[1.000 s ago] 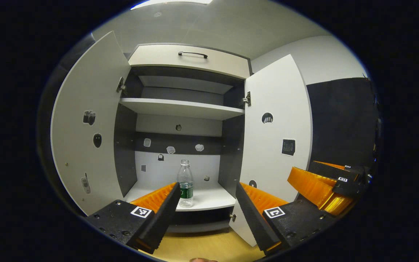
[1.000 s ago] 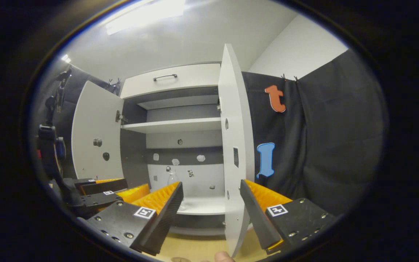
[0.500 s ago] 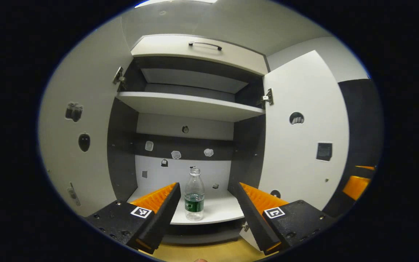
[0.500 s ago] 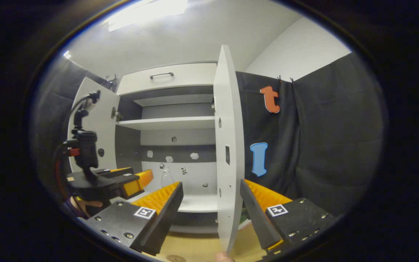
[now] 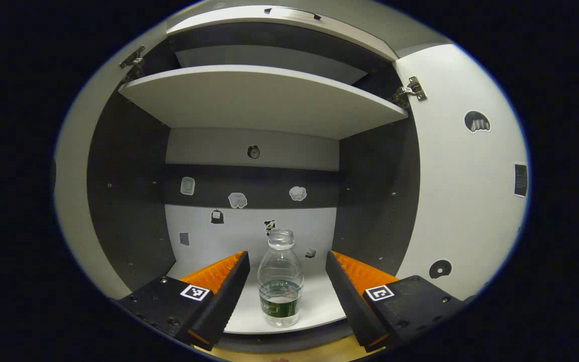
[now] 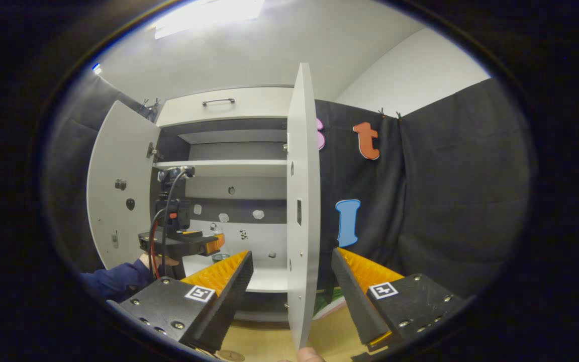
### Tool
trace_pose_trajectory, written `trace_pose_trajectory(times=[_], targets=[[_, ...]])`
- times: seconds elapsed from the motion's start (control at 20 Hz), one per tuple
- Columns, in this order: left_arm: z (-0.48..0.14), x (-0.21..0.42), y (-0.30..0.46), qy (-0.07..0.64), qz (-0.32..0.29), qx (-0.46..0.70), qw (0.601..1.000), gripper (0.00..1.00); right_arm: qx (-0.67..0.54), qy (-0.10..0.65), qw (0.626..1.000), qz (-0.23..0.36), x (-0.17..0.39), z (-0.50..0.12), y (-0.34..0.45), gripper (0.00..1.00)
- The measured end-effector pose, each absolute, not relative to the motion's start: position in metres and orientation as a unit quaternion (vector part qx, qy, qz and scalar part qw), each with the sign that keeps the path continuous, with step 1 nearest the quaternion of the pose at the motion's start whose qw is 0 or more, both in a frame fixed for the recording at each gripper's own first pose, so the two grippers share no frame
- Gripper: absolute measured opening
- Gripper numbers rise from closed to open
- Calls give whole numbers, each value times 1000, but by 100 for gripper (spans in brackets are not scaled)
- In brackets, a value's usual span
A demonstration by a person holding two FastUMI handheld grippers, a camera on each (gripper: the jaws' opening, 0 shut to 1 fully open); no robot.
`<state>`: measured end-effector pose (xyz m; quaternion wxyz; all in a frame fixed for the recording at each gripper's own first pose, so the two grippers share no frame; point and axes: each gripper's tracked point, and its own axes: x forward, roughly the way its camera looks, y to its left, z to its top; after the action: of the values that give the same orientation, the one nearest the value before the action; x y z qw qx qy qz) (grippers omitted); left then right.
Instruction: Grasp the bottle in the cabinet with the left hand and place it on the coaster, then close the right door with the right hand and the left door with the left hand.
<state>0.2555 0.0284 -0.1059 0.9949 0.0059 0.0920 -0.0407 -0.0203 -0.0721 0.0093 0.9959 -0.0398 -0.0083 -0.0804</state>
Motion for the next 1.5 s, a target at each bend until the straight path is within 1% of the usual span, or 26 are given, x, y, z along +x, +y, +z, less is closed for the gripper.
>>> trace_pose_trajectory(times=[0.05, 0.1, 0.25, 0.4, 0.5, 0.55, 0.6, 0.85, 0.95, 1.0, 1.05, 1.1, 1.15, 1.25, 1.35, 1.5], targets=[[-109, 263, 29, 96, -40, 11, 995, 96, -40, -9, 996, -82, -19, 9, -74, 93], [-111, 270, 30, 99, -38, 17, 994, 96, -41, -9, 996, -84, -18, 9, -76, 96], [-113, 287, 36, 100, -27, 20, 994, 97, -42, -12, 995, -90, -16, 9, -81, 96], [-120, 295, 35, 114, -35, 18, 993, 96, -36, -11, 995, -92, -13, 6, -83, 96], [-125, 299, 39, 123, -34, 26, 991, 89, -34, -11, 995, -92, -13, 5, -83, 96], [-128, 294, 38, 132, -40, 27, 990, 74, -34, -12, 995, -92, -13, 5, -83, 96], [-124, 298, 34, 125, -51, 26, 991, 59, -33, -13, 995, -92, -14, 5, -82, 96], [-120, 271, 26, 132, -77, 13, 988, 50, -27, -15, 995, -95, -20, 7, -83, 96], [-115, 251, 20, 126, -91, -3, 988, 50, -26, -19, 995, -98, -26, 10, -86, 96], [-114, 240, 18, 125, -99, -11, 987, 50, -27, -20, 994, -101, -28, 11, -89, 92], [-115, 228, 15, 124, -108, -18, 986, 50, -27, -21, 994, -104, -30, 13, -92, 95], [-118, 215, 13, 128, -115, -26, 985, 51, -26, -20, 994, -106, -32, 13, -94, 96], [-122, 202, 13, 132, -120, -33, 983, 50, -26, -20, 994, -108, -33, 13, -96, 96], [-135, 178, 11, 144, -128, -53, 980, 48, -26, -18, 993, -109, -33, 14, -99, 96], [-152, 157, 14, 157, -128, -64, 977, 50, -30, -15, 994, -107, -33, 13, -98, 96], [-188, 129, 18, 193, -127, -74, 970, 50, -40, -14, 994, -101, -31, 16, -93, 96]])
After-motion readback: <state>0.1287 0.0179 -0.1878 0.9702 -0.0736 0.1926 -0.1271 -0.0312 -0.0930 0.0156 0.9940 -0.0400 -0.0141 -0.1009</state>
